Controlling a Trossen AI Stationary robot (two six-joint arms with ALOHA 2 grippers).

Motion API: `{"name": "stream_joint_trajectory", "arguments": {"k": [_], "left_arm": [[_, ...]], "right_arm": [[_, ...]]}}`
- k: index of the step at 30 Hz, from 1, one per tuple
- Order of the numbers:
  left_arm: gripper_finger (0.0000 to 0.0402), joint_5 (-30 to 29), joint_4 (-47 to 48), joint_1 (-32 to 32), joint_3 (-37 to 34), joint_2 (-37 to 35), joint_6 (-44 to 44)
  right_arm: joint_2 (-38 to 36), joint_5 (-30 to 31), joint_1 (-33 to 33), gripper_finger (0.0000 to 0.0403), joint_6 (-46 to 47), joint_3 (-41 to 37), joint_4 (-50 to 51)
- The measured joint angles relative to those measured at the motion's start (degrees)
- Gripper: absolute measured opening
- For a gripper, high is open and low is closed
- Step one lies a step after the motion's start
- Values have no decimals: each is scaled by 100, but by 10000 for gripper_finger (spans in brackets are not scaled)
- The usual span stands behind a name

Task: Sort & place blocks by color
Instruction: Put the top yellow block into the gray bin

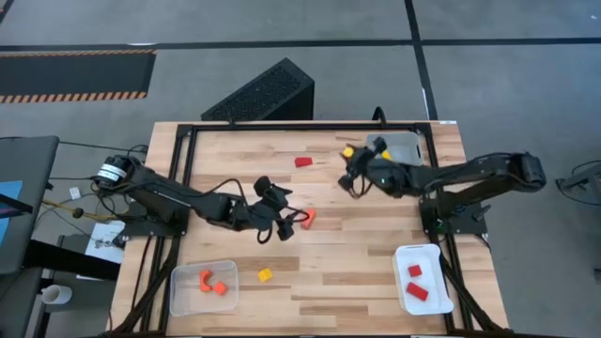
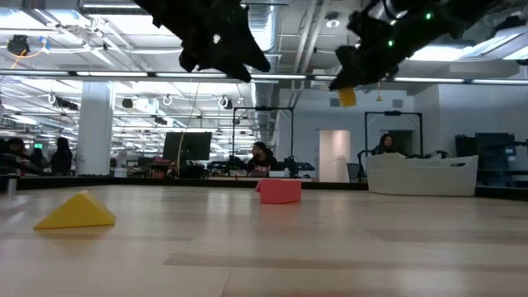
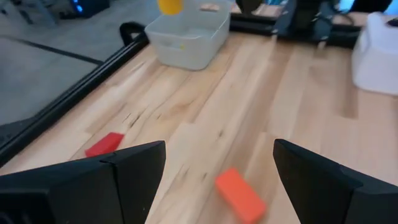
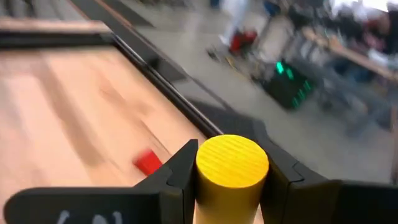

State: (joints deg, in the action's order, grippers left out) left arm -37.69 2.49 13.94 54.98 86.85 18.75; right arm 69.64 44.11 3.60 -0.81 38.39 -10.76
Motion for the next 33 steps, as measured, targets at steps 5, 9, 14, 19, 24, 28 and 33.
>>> {"name": "stream_joint_trajectory", "arguments": {"k": [5,9,14,19,24,28,33], "left_arm": [[288,147,215,-240,0,0,-70],[288,289,163,-422,0,0,-250],[288,672,-1017,-699,-646,-138,-498],[288,1511,-2959,-1165,-1766,-597,-501],[288,1654,-4518,-1415,-2528,-958,-409],[288,1624,-4708,-1422,-2673,-1096,-445],[288,1644,-4707,-1422,-2677,-1115,-519]], "right_arm": [[-248,-769,846,128,646,-2,1078],[-302,-1182,1476,130,810,-2,1700],[-294,-1351,2196,131,852,-2,2440],[-334,-1753,2805,132,898,-2,2858],[-246,-2055,3453,132,1089,-2,3381],[-72,-2307,3997,132,1108,-2,3808],[340,-2393,4620,132,1054,-2,3965]]}}
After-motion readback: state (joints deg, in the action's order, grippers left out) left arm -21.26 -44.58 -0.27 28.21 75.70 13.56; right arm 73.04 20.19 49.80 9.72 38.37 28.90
